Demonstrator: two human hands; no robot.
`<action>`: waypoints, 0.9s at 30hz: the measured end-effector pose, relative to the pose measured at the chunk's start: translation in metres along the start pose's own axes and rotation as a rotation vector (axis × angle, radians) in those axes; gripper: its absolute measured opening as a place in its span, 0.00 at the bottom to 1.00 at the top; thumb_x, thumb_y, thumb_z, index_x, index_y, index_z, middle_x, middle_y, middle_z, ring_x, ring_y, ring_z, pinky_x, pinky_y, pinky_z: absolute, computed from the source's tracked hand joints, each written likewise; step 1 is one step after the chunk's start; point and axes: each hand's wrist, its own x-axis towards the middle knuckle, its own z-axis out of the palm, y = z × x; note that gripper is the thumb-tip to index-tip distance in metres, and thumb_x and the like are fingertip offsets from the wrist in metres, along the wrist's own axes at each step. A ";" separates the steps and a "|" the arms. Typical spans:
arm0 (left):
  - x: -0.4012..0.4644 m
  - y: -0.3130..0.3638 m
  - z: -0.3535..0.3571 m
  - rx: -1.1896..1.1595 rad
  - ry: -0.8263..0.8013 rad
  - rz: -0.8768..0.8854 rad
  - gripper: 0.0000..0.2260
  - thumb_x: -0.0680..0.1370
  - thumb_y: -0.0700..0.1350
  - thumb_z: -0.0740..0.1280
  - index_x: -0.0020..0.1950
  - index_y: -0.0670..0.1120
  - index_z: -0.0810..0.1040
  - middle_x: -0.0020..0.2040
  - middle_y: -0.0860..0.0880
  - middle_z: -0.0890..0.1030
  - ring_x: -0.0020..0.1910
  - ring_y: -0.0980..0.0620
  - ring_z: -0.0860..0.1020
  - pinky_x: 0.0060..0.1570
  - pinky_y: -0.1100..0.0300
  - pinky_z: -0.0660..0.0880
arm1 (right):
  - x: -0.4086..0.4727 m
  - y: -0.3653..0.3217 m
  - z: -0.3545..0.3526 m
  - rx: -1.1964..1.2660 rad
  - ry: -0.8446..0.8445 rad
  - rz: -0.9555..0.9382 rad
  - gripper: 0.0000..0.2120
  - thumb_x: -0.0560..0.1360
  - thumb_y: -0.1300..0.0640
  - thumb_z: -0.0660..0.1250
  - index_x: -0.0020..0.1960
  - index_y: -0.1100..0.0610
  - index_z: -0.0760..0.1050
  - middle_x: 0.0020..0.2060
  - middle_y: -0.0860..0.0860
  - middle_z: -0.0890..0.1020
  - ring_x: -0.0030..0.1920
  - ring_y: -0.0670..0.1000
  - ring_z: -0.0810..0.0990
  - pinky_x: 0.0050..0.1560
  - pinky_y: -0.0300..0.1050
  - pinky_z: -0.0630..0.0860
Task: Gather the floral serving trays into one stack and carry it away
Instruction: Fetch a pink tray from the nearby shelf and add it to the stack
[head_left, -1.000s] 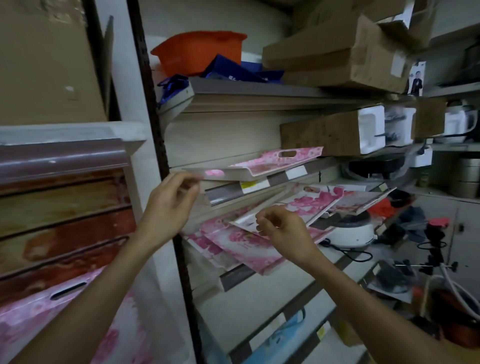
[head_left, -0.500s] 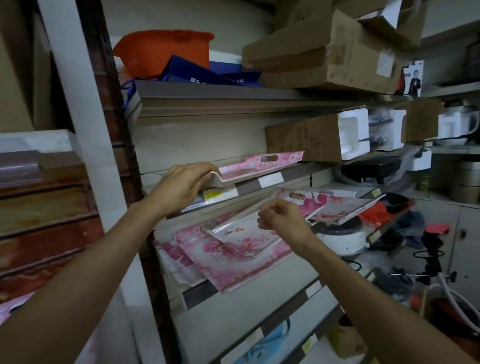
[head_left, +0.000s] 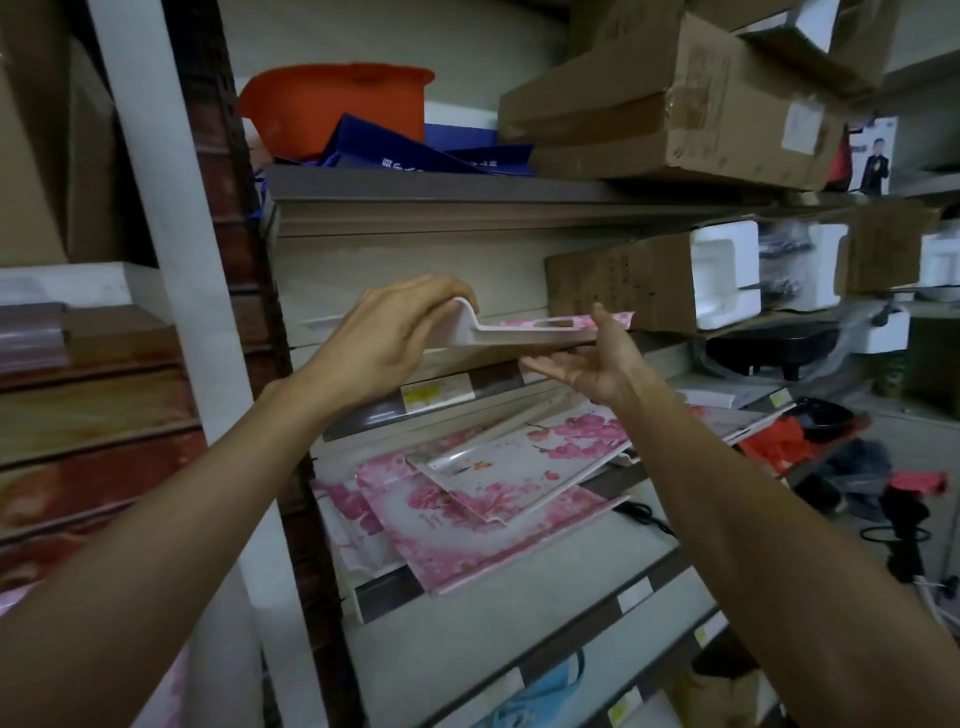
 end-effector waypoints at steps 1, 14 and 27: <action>-0.001 0.003 0.000 0.000 0.001 0.002 0.11 0.83 0.44 0.56 0.60 0.49 0.76 0.57 0.53 0.79 0.57 0.53 0.77 0.57 0.49 0.75 | 0.001 -0.004 0.003 -0.011 0.020 -0.006 0.25 0.80 0.49 0.63 0.71 0.59 0.62 0.66 0.71 0.69 0.58 0.73 0.75 0.48 0.71 0.78; -0.041 0.071 0.016 0.021 -0.049 0.084 0.13 0.83 0.54 0.54 0.60 0.58 0.76 0.55 0.65 0.78 0.57 0.60 0.74 0.56 0.50 0.67 | -0.031 -0.005 -0.009 -0.252 0.161 -0.139 0.18 0.79 0.71 0.52 0.67 0.64 0.67 0.60 0.67 0.78 0.51 0.65 0.81 0.30 0.63 0.81; -0.101 0.130 0.067 0.041 -0.422 0.303 0.15 0.82 0.59 0.54 0.63 0.58 0.76 0.58 0.63 0.79 0.58 0.62 0.74 0.60 0.59 0.66 | -0.097 0.007 -0.084 -0.418 0.481 -0.396 0.16 0.80 0.57 0.60 0.65 0.63 0.69 0.51 0.56 0.81 0.48 0.55 0.82 0.48 0.52 0.82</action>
